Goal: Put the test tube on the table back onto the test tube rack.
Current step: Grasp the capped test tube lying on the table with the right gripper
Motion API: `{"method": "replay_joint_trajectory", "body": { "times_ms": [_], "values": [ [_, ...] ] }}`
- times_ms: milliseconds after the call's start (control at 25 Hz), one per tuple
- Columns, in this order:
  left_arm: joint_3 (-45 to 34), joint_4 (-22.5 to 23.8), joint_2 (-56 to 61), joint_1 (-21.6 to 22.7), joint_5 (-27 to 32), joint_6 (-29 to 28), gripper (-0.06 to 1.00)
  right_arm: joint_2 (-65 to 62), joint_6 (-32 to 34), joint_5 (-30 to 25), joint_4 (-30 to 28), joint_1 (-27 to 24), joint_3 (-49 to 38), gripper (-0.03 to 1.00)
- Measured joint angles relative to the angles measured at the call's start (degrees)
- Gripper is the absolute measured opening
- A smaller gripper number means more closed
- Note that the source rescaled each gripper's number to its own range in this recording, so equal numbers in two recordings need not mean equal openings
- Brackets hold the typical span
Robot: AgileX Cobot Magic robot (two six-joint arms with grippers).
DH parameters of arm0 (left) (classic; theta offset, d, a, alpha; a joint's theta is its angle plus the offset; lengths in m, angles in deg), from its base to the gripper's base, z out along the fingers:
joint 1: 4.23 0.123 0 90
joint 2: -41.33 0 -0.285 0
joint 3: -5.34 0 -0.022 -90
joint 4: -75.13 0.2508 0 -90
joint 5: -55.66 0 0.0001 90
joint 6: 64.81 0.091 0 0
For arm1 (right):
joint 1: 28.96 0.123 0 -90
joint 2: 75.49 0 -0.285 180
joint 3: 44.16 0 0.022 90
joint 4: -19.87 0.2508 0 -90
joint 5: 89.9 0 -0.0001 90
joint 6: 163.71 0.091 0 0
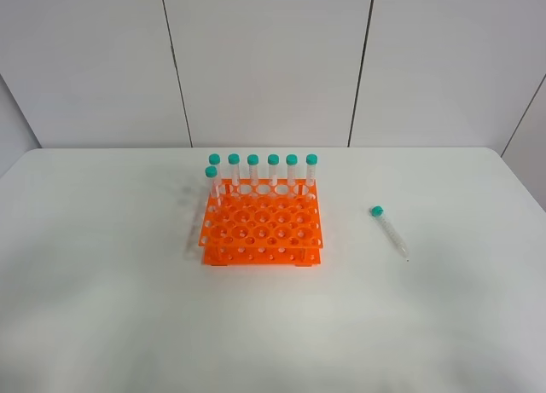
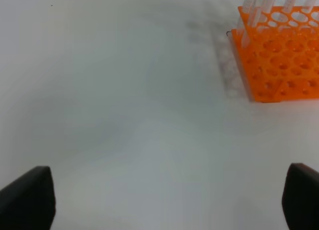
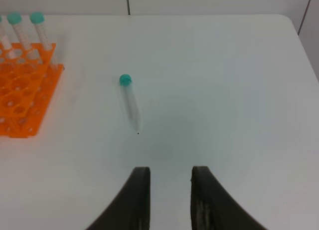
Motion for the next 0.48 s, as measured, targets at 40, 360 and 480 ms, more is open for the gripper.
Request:
{"method": "replay_joint_trajectory", "body": {
  "times_ms": [40,360,480],
  "values": [
    [0.0,0.0,0.0,0.0,0.0,0.0,1.00,0.0,0.0,0.0,0.0,0.0,0.0,0.13],
    [0.0,0.0,0.0,0.0,0.0,0.0,1.00,0.0,0.0,0.0,0.0,0.0,0.0,0.13],
    [0.0,0.0,0.0,0.0,0.0,0.0,1.00,0.0,0.0,0.0,0.0,0.0,0.0,0.13]
  ]
}}
